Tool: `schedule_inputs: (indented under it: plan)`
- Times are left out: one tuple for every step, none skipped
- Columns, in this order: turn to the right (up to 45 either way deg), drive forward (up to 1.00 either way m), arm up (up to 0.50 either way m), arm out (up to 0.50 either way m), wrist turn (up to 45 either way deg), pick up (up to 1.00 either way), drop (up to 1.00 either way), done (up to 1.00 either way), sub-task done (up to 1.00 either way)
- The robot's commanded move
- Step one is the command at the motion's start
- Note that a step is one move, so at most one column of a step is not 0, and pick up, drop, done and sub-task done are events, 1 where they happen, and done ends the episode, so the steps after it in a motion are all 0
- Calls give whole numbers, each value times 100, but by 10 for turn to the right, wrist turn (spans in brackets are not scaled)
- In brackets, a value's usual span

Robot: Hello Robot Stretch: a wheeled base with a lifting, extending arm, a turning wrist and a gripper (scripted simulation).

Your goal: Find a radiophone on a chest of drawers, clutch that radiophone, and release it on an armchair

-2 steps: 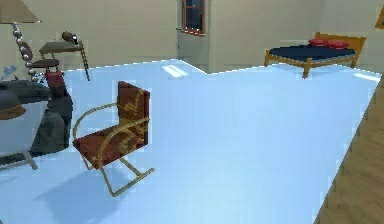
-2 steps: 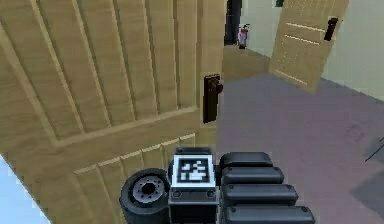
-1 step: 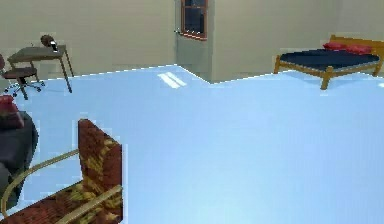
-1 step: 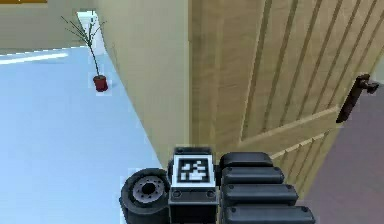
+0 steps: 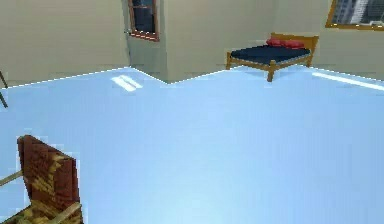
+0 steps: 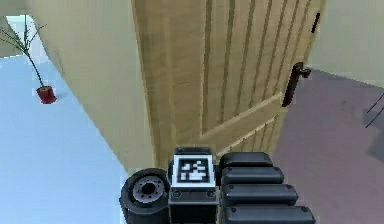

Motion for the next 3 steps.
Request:
schedule_inputs:
  plan:
    - [0,90,0,0,0,0,0,0,0]
    - [-450,0,0,0,0,0,0,0,0]
    - [0,80,0,0,0,0,0,0,0]
